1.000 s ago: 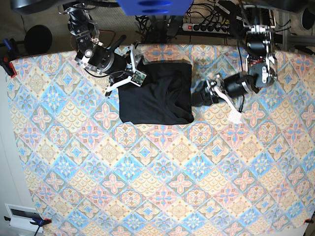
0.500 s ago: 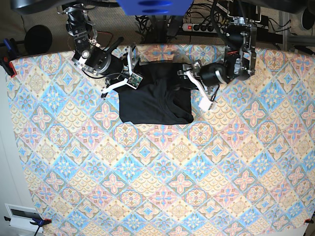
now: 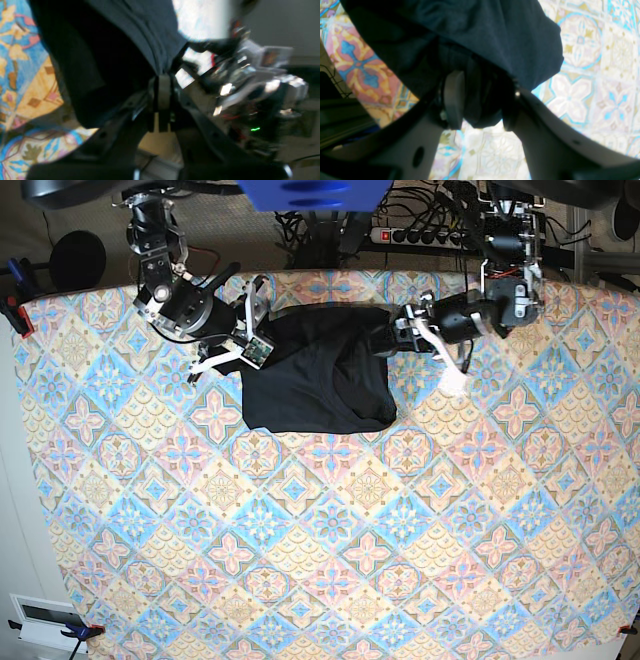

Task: Layout the t-shirt on the table in an organized manner, then fold the t-shirt properly
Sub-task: 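Grasp the bundle's edges with both grippers, then lift the bundle edge with both grippers and fold it over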

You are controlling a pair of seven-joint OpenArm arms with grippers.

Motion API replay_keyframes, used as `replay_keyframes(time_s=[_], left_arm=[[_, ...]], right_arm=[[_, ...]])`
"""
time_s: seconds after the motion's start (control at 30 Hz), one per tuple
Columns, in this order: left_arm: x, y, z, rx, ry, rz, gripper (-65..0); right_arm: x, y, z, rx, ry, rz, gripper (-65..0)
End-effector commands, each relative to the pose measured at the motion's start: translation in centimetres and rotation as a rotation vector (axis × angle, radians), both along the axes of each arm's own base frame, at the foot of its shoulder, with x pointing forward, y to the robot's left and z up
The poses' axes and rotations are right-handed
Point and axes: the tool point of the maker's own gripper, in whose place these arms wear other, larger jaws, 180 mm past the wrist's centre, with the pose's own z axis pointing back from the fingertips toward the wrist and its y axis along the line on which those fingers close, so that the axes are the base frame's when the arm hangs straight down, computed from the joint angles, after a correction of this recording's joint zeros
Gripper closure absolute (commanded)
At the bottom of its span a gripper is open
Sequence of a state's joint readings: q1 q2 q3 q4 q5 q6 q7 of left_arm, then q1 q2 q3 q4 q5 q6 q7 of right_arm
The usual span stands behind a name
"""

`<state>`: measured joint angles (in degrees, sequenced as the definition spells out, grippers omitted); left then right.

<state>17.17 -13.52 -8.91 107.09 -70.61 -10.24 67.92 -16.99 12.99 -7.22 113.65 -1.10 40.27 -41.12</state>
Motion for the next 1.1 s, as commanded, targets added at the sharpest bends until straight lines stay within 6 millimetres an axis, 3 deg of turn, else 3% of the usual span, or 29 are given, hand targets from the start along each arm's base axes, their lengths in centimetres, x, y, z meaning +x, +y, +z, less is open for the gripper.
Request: replay_keyframes(time_s=[0.0, 0.33, 0.4, 0.67, 0.8, 0.93, 1.07], left_arm=[[-0.1, 0.1, 0.6, -0.016, -0.015, 0.002, 0.0], [-2.3, 3.0, -5.2, 0.074, 0.17, 0.026, 0.0], [-2.4, 3.4, -5.5, 0.09, 0.176, 0.024, 0.0], [-3.3, 2.9, -5.6, 0.102, 0.201, -0.046, 0.0], [-3.2, 3.0, -5.6, 0.107, 0.197, -0.043, 0.0], [-2.6, 3.2, -5.6, 0.117, 0.193, -0.035, 0.0], [-2.3, 3.6, -6.2, 0.174, 0.186, -0.038, 0.0]], right_arm=[[0.6, 0.2, 1.3, 0.027, -0.041, 0.0, -22.4], [-1.9, 0.4, 0.9, 0.124, 0.037, -0.032, -22.2], [-1.8, 0.0, 1.1, 0.151, 0.041, -0.055, -20.6], [0.2, -2.1, 4.3, 0.349, 0.007, -0.178, -10.4], [2.1, -2.5, 6.8, 0.467, -0.041, -0.204, -5.3], [4.0, -2.4, 8.3, 0.475, -0.094, -0.189, -2.2], [5.4, -1.6, 8.0, 0.458, -0.081, -0.16, -2.3]])
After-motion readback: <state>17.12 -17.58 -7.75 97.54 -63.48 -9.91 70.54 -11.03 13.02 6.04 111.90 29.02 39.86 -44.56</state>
